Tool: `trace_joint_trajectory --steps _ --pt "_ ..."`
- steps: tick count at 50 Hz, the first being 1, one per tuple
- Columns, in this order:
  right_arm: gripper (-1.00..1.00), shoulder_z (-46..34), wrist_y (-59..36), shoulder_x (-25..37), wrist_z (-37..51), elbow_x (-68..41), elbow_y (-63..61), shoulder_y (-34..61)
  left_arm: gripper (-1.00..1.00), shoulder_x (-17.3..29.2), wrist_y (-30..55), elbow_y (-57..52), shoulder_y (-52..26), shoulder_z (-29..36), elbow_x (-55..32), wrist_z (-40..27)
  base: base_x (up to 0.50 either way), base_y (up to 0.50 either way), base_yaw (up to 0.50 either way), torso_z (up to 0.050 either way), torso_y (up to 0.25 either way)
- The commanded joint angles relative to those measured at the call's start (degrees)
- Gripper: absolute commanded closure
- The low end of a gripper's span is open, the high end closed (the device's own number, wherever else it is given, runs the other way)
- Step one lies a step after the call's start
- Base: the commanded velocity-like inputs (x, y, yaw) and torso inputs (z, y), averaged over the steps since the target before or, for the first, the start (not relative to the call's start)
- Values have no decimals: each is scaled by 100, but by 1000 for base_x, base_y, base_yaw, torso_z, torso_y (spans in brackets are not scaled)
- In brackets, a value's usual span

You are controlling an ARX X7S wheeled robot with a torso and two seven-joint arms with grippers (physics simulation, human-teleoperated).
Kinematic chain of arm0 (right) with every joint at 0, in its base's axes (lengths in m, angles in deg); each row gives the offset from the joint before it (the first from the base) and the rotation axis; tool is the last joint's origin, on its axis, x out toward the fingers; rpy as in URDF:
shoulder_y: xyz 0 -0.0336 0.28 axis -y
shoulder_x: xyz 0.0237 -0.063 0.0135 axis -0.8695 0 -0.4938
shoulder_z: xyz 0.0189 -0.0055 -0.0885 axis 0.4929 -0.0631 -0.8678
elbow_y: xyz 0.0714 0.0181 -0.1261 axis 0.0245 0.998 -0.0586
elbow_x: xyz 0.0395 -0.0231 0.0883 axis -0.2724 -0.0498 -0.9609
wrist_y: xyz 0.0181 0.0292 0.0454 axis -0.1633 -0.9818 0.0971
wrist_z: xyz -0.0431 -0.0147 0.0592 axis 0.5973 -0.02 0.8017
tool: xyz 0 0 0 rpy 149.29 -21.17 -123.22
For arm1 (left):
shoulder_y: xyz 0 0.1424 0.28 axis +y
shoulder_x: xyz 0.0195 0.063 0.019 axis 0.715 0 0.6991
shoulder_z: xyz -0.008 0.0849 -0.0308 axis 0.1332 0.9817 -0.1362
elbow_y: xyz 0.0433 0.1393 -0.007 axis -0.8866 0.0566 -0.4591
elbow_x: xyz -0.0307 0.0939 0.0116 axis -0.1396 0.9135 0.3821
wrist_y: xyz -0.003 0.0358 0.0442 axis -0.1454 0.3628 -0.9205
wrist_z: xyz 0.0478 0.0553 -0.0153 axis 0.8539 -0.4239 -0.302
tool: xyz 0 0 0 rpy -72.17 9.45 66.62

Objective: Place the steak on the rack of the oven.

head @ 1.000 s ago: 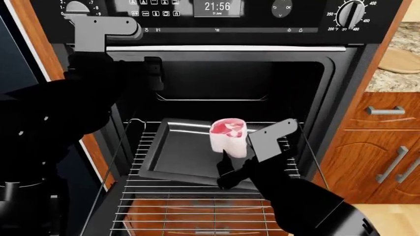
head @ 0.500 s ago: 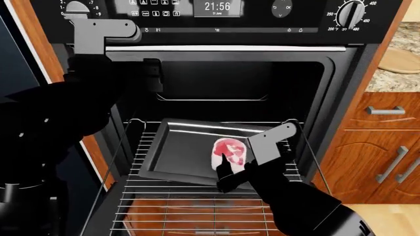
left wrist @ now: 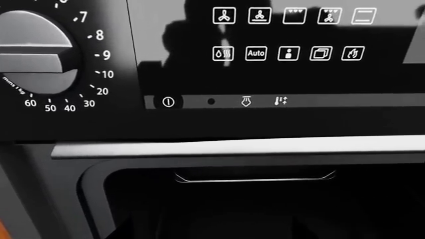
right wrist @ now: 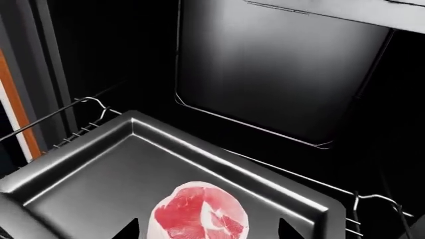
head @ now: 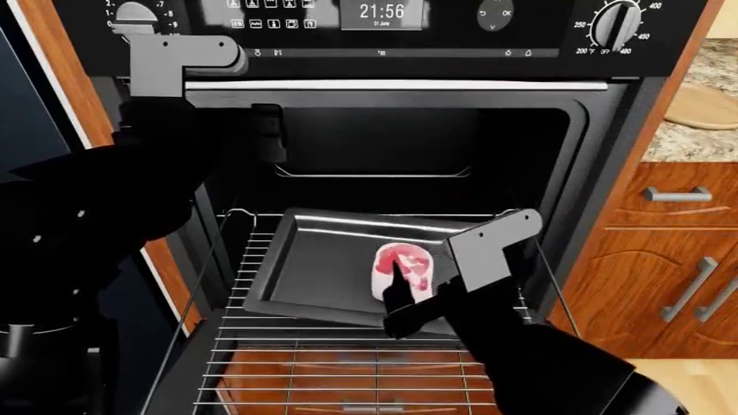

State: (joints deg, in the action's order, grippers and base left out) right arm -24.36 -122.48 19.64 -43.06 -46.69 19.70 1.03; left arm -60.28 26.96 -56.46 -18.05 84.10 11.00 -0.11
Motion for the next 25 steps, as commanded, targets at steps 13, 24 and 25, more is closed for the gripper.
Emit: trace_joint_trajectory --steps 13,24,25 --pt "-100 1083 -905 240 843 -1092 -1560 61 -100 -8 -37 -90 65 -68 -112 -58 0 0 0 0 0" --pt "-100 1640 -1260 302 1280 -1676 -2039 221 -100 39 -106 -135 160 -103 -146 -47 0 0 0 0 0" --pt "-100 1679 -1276 297 1312 -1716 -2053 226 -100 43 -118 -130 168 -105 -147 -37 0 0 0 0 0"
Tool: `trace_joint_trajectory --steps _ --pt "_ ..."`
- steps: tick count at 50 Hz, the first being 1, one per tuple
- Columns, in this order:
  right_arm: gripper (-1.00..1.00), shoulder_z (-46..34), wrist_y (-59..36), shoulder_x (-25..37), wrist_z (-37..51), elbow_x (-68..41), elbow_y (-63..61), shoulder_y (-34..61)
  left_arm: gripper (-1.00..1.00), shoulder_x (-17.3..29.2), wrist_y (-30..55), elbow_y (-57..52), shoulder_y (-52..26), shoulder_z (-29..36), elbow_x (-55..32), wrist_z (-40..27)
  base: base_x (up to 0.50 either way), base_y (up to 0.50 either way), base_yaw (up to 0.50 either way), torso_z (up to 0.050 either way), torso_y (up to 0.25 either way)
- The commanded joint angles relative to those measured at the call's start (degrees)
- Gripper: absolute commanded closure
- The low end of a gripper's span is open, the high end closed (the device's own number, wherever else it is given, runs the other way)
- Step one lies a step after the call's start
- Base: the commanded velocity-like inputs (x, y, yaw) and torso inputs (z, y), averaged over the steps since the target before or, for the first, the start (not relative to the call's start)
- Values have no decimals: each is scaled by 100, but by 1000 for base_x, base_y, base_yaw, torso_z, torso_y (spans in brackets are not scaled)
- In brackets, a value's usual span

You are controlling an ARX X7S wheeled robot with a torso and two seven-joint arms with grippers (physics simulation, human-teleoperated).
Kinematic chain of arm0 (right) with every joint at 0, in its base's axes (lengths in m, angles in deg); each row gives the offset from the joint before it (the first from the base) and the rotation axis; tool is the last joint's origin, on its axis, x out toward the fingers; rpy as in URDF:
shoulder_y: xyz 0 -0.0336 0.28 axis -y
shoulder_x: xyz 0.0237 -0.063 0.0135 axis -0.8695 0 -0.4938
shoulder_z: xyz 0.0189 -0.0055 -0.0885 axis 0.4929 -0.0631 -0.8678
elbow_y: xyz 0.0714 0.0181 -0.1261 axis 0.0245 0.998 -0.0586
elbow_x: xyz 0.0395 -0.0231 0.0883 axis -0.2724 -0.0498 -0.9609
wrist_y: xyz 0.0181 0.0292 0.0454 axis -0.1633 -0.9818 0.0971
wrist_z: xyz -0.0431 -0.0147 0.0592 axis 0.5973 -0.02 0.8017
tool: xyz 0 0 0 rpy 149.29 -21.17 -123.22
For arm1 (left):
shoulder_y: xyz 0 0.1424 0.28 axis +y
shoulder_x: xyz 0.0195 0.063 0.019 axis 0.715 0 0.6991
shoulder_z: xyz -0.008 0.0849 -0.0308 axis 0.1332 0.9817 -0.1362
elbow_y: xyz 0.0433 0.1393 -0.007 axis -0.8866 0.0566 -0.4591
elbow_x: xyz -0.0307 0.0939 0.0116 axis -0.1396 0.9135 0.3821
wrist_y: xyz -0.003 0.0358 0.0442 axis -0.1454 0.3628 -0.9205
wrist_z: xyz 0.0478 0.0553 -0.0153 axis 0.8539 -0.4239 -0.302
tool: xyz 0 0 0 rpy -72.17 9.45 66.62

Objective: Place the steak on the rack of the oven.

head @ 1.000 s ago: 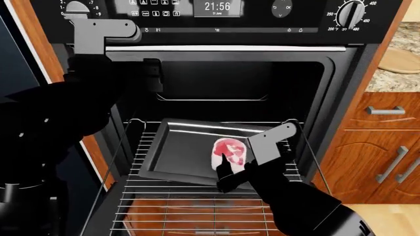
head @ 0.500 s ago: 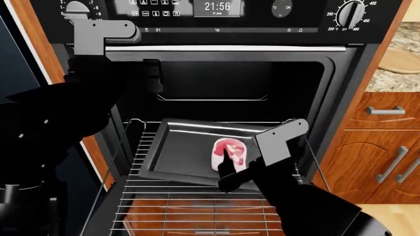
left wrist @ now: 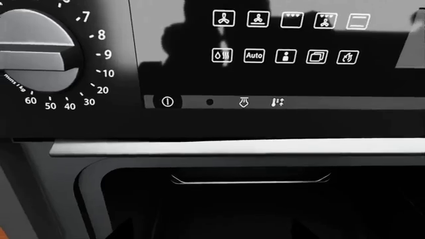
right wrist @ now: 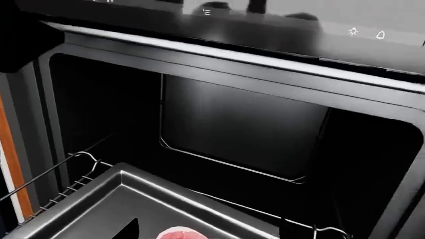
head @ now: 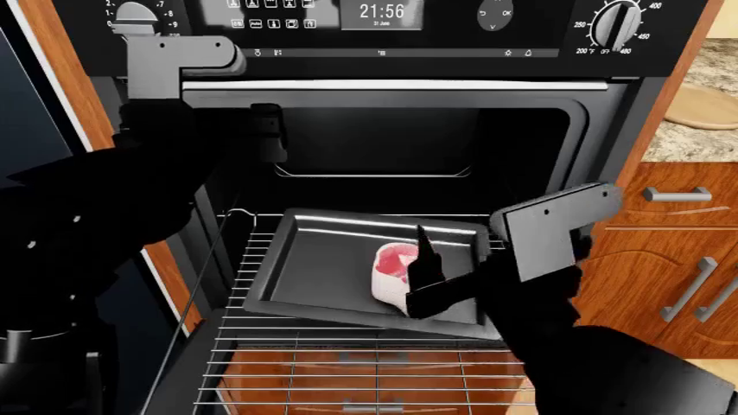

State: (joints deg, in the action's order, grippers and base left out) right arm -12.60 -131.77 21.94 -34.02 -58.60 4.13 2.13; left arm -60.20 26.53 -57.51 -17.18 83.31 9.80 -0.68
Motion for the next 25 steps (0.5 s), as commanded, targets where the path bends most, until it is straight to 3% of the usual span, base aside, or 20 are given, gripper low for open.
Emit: trace_joint_trajectory --steps 1,14,25 --pt "-100 532 -365 67 431 -563 -510 125 -100 40 -84 -20 88 -25 -26 25 0 0 0 0 0" --pt "-100 1005 -682 72 940 -1288 -866 332 -100 69 29 -398 291 -139 -215 -123 0 0 0 0 0" --pt "-100 1016 -843 21 1270 -1639 -1055 436 -100 -4 541 -1601 663 -486 -901 -578 0 0 0 0 0"
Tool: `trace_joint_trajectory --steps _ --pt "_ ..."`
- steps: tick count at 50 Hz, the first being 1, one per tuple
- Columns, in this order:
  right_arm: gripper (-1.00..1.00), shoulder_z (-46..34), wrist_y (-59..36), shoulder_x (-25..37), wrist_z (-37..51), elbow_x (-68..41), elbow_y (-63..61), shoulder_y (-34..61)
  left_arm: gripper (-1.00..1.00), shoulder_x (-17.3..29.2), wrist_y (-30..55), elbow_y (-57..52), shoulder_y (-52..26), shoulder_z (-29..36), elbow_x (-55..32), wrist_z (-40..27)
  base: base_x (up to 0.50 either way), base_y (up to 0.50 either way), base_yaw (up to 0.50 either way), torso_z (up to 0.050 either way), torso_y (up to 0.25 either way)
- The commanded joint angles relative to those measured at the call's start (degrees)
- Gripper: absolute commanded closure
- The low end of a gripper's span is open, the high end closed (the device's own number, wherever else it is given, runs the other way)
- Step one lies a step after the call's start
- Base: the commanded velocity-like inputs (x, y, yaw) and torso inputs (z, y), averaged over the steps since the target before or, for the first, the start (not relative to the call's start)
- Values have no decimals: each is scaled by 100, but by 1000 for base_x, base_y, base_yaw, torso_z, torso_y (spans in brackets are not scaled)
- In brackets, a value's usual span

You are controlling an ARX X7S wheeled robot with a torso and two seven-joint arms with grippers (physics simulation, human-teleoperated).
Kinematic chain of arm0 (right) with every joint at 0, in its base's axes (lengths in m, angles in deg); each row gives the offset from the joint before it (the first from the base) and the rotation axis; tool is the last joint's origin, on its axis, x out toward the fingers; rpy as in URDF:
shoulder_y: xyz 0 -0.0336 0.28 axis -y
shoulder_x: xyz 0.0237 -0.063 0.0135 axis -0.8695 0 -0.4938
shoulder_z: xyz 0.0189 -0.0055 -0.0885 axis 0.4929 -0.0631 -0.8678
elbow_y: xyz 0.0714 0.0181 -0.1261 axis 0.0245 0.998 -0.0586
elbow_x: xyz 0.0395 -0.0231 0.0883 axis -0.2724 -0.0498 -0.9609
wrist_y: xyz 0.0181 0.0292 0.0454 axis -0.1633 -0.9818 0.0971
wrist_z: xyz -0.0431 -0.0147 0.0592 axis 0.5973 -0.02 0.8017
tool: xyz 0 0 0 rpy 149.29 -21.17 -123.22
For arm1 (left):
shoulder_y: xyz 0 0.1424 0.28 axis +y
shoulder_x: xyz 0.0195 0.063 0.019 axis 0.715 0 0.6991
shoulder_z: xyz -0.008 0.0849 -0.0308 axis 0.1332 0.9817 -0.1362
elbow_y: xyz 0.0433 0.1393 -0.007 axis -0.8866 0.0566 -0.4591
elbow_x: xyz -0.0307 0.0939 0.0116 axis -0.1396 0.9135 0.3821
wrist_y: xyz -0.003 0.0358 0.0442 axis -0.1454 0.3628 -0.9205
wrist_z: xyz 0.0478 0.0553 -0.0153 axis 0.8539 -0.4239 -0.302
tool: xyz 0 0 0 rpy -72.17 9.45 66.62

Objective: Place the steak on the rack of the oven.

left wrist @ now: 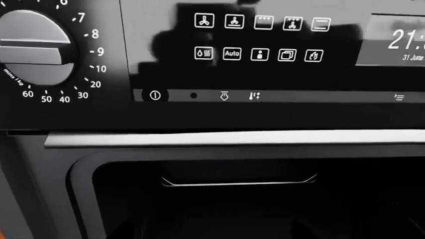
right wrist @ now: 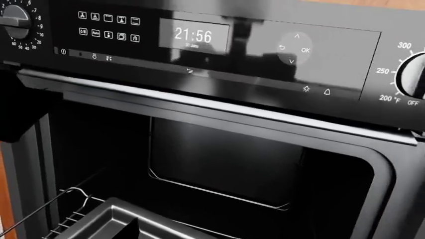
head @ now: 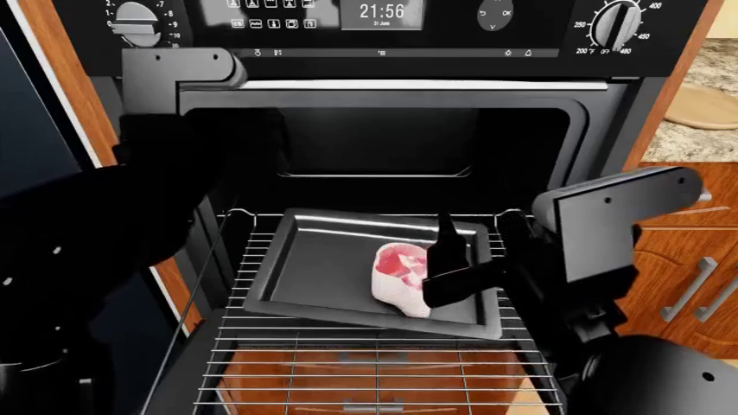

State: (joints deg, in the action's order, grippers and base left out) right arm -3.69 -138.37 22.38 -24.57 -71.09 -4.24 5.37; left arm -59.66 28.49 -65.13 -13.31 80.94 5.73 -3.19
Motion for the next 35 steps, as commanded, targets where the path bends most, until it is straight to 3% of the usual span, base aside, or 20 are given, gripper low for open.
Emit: trace_joint_trajectory --steps 1,8,15,20,35 --pt "-100 127 -178 -24 333 -402 -217 108 -100 -61 403 -956 281 -264 -556 -375 0 0 0 0 0" --pt "-100 79 -200 -56 427 -489 -210 172 -100 -388 1036 -2040 377 -712 -1471 -1173 0 0 0 0 0" --pt "-100 174 -284 -24 664 -808 -282 230 -100 -538 1140 -2680 678 -896 -2005 -1527 0 0 0 0 0" --pt "-100 303 -384 -11 1041 -1296 -348 399 -100 -706 1456 -2998 527 -1102 -2843 -2279 0 0 0 0 0" --pt "-100 280 -235 213 2682 -3105 -837 905 -100 -714 1269 -3832 438 -860 -4873 -4195 0 0 0 0 0"
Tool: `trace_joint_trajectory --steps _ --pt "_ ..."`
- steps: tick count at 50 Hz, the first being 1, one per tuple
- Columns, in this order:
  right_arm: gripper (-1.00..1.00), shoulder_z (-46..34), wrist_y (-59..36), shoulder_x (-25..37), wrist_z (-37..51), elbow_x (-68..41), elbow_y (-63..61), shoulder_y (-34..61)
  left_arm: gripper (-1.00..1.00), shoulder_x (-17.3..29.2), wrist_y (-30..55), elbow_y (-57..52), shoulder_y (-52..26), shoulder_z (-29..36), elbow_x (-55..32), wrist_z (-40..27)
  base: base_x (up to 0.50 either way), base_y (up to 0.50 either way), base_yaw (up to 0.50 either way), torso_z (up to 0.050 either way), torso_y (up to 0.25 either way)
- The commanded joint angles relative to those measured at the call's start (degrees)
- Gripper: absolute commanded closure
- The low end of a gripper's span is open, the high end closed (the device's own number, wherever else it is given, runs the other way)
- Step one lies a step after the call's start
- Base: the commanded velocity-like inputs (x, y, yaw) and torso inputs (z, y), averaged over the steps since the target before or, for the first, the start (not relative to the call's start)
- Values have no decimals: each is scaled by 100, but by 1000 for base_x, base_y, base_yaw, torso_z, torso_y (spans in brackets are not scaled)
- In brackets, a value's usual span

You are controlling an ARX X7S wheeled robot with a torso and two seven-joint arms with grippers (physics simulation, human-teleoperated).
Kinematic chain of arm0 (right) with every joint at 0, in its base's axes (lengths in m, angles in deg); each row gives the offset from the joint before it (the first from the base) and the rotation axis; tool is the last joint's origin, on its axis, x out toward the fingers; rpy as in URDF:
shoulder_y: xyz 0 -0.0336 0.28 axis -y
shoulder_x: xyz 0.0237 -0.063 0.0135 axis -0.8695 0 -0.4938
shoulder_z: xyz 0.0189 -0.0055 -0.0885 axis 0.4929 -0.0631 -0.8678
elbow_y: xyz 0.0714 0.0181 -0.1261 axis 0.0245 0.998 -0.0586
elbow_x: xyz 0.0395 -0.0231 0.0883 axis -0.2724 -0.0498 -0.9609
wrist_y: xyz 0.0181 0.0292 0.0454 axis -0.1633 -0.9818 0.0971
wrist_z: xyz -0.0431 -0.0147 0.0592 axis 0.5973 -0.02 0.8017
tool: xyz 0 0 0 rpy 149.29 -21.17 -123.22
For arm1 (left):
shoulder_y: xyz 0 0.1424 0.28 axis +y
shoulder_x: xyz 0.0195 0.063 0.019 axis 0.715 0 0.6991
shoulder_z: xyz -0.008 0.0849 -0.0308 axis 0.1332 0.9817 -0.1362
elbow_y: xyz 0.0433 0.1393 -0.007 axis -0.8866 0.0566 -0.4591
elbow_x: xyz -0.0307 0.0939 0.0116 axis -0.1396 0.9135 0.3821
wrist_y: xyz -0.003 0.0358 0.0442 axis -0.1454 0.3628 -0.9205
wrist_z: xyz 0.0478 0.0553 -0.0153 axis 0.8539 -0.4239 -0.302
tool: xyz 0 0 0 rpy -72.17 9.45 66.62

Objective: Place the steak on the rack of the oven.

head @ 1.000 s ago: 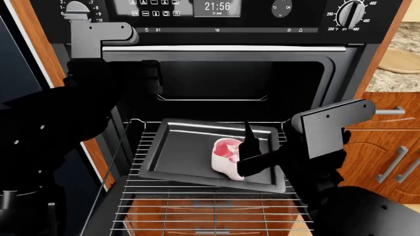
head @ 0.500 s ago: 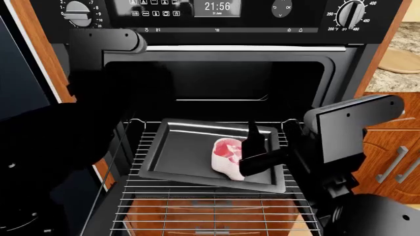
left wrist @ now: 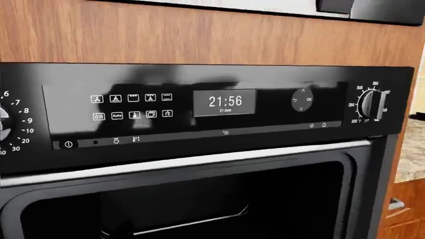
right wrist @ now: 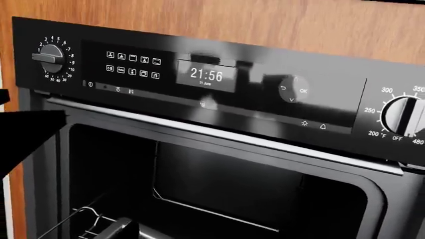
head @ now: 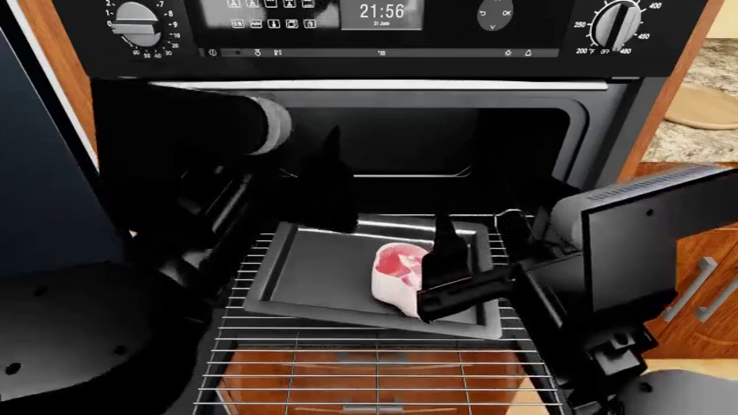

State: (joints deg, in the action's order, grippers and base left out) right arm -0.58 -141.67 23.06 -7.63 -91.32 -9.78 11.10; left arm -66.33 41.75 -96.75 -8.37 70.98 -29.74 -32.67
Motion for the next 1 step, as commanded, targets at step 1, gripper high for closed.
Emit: trace_joint_trajectory --steps 1 --pt "-100 -46 127 167 1085 -1173 -304 370 -100 -31 -35 -733 -88 228 -1365 -1364 0 0 0 0 0"
